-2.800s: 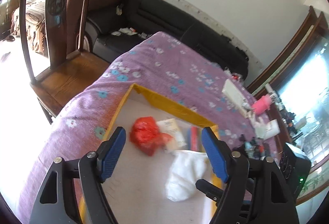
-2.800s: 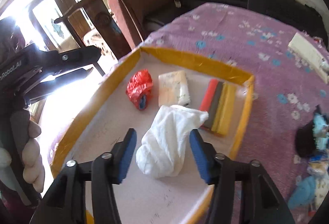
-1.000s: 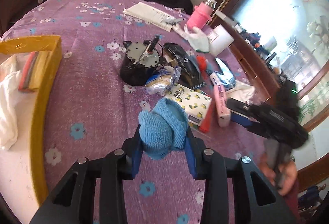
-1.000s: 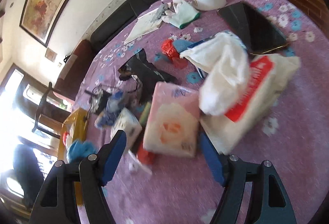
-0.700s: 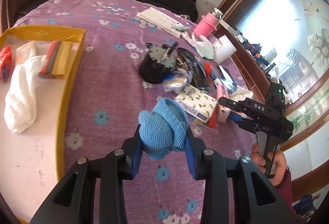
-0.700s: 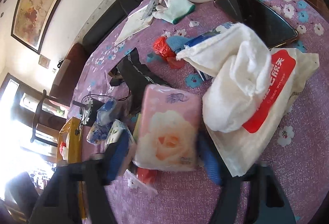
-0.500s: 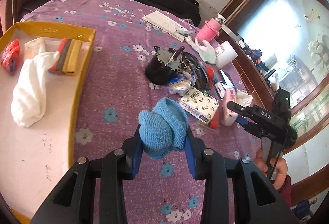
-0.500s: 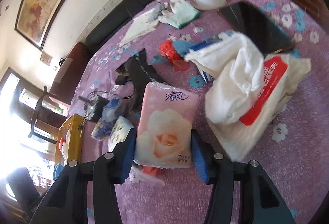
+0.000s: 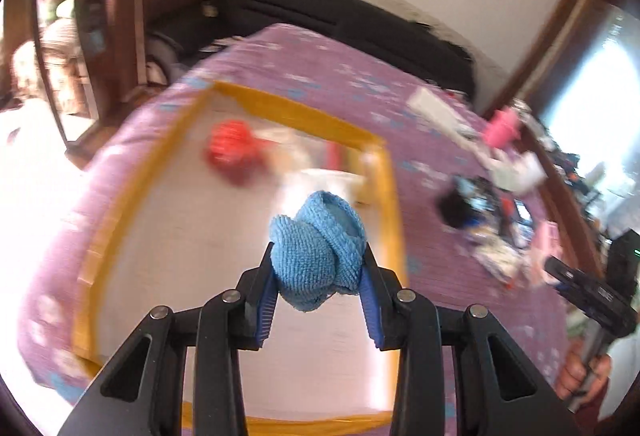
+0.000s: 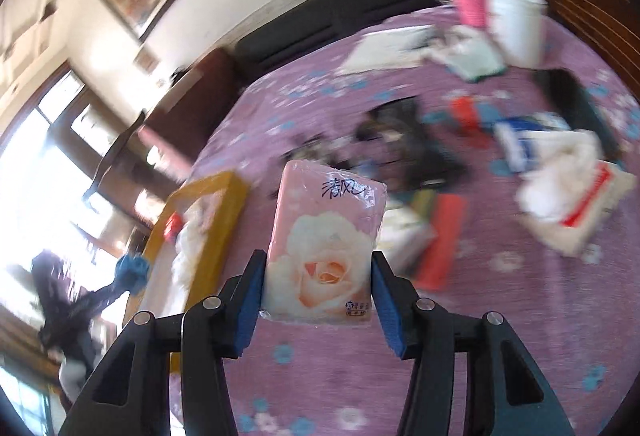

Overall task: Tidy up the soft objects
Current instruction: 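Grasp the pink rose tissue pack with the right tool while the left tool carries the sock to the tray, then open the left tool to drop the blue sock into the tray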

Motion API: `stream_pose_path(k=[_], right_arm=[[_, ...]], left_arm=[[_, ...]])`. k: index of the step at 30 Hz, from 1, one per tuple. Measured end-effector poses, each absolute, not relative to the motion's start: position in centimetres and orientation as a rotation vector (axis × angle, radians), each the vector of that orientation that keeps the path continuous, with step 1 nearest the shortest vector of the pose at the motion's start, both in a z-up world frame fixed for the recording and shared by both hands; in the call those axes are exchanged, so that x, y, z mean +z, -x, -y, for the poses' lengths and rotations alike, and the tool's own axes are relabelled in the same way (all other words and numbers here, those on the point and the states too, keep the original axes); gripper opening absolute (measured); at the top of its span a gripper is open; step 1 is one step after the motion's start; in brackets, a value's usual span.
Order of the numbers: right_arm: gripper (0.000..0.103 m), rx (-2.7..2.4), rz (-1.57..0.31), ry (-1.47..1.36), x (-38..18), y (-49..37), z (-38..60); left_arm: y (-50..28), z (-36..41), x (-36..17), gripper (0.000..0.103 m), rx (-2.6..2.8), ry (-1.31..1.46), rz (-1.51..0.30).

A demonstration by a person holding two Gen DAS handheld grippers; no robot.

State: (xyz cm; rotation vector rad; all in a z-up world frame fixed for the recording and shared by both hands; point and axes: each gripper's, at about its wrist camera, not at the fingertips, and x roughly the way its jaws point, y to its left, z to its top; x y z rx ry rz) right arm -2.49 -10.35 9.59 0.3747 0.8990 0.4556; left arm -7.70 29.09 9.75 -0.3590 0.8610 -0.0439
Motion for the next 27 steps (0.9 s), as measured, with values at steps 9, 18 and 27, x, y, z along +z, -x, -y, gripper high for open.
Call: stream_pose_path(k=[9, 18, 27], right_arm=[[0.055, 0.640, -0.962, -0.226, 9.9, 1.3, -2.3], [0.056, 0.741, -1.038, -0.043, 8.2, 1.0, -12.4], [0.056, 0.778, -1.147, 0.068, 4.6, 0.1, -17.5]], left_arm=[[1.6, -33.3, 6.5, 0.036, 0.051, 0.296, -1.012], [-4.2, -35.3, 3.1, 0.039, 0.077, 0.323, -1.081], [-2.3, -36.0, 5.7, 0.060, -0.012, 0.409, -0.993]])
